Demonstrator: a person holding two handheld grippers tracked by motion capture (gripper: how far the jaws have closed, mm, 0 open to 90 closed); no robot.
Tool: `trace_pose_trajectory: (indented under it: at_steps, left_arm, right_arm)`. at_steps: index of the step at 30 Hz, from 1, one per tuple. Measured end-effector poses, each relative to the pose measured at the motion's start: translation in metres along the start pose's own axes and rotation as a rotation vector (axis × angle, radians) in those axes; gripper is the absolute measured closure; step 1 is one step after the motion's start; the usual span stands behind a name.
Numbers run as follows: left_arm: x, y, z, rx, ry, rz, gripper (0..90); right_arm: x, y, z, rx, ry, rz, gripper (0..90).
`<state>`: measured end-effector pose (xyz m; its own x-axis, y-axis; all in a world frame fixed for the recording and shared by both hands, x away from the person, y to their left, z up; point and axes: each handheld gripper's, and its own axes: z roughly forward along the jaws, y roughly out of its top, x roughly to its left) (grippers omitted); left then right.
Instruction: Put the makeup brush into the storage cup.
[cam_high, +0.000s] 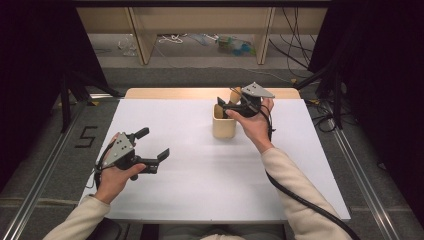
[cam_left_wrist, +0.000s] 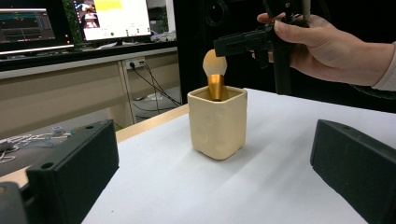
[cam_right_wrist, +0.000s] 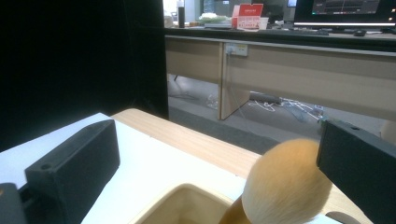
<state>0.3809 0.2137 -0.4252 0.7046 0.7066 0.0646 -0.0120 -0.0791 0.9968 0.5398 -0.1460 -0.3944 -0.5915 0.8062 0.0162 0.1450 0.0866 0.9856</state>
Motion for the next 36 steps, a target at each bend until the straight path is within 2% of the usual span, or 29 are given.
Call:
trace_pose_trajectory:
  at_steps: [22, 36]
  left_arm:
    - [-0.002, 0.001, 0.000, 0.000, 0.001, 0.001, 0.6]
    - [-0.002, 0.001, 0.000, 0.001, 0.003, 0.001, 0.6]
  right_arm:
    - [0.000, 0.003, -0.018, -0.013, -0.013, -0.011, 0.3]
    - [0.001, 0.004, -0.036, -0.017, 0.005, -0.023, 0.3]
